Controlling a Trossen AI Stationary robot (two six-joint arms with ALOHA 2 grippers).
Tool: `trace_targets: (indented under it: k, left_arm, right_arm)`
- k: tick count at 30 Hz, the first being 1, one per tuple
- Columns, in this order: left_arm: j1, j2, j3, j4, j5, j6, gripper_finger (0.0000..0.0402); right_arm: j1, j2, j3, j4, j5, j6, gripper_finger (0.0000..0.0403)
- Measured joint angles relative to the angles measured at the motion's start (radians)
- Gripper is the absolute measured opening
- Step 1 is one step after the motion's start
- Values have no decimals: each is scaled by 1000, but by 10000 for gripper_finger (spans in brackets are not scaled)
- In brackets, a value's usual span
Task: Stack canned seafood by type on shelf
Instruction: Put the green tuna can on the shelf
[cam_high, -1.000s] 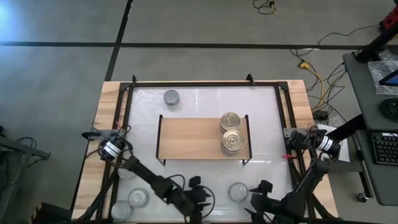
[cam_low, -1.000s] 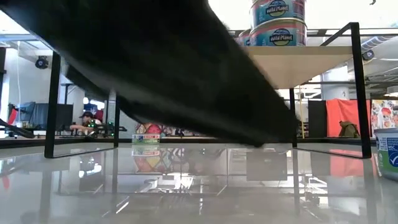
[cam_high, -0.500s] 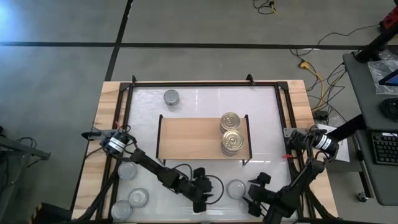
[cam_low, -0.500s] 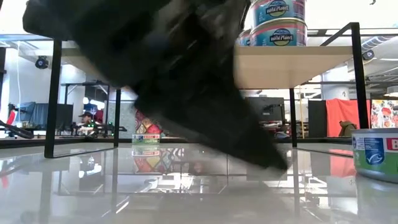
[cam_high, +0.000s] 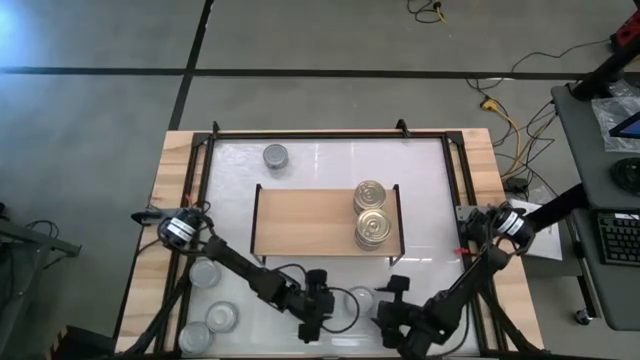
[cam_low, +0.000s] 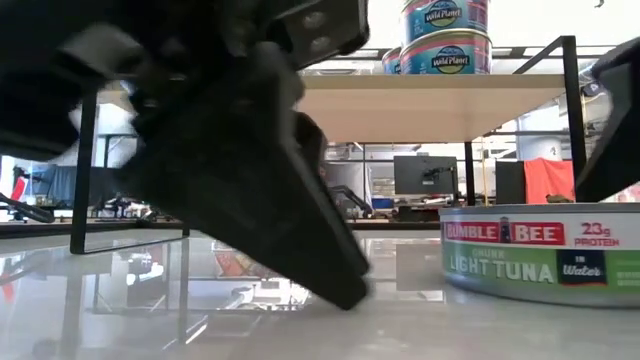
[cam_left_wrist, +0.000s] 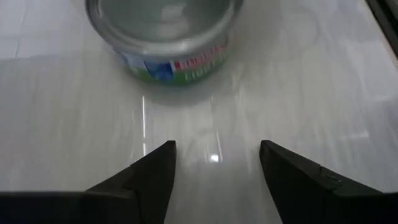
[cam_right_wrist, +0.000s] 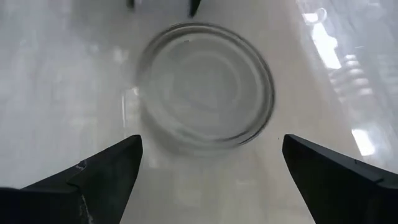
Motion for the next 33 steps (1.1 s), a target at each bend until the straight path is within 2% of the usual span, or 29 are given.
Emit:
trace_targets:
  k: [3, 7, 12, 18, 21, 26, 31, 33]
  left_arm:
    - [-7, -24, -1, -67, 13, 13, 217]
    - [-25, -74, -3, -194, 16, 15, 213]
    - [-62, -112, -3, -416, 9, -101, 203]
    - [-126, -120, -2, -515, -6, -219, 188]
    - [-147, -120, 0, -552, -12, -259, 180]
    - [-153, -125, -2, -537, -24, -239, 172]
    - [-142, -134, -4, -525, -39, -183, 170]
    - [-134, -136, -4, -514, -79, -152, 170]
  right_arm:
    - [2, -1, 23, -22, -37, -7, 380]
    - [-10, 13, 5, 34, -101, -51, 380]
    - [-67, 42, -10, 150, -160, -151, 380]
    - [-120, 69, -7, 371, -221, -310, 380]
    - [-120, 66, 4, 366, -201, -333, 380]
    - [-104, 65, 6, 346, -201, -311, 380]
    - [-103, 79, 8, 520, -235, -310, 380]
    - [-105, 87, 8, 582, -256, -311, 380]
